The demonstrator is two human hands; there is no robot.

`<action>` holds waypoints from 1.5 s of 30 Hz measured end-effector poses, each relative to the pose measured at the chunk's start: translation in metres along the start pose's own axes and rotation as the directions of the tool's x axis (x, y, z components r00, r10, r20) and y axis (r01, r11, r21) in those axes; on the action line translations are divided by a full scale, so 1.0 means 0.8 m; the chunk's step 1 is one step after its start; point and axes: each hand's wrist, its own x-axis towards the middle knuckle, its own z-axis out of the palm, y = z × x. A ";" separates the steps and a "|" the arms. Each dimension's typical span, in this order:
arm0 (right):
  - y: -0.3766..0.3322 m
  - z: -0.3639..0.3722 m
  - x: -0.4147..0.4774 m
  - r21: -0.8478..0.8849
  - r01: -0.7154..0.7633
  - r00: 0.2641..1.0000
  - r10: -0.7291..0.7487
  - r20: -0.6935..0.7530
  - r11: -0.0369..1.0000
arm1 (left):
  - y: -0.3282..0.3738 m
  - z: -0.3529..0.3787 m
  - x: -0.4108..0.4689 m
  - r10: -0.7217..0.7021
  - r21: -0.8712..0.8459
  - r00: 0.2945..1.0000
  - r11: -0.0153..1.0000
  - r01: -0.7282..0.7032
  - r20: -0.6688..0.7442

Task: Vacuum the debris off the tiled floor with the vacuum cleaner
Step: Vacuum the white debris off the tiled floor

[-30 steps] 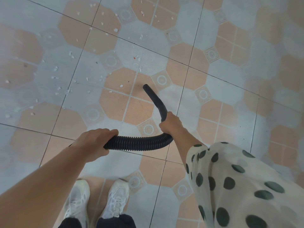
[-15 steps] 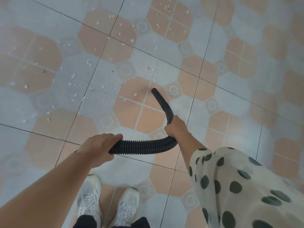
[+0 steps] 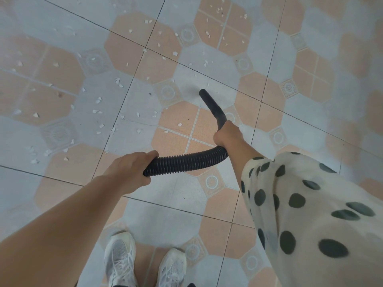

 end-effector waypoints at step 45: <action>0.100 0.035 -0.049 -0.083 0.076 0.990 -0.066 0.123 0.994 | 0.055 0.075 -0.054 -0.023 0.018 0.995 1.000 0.022 0.093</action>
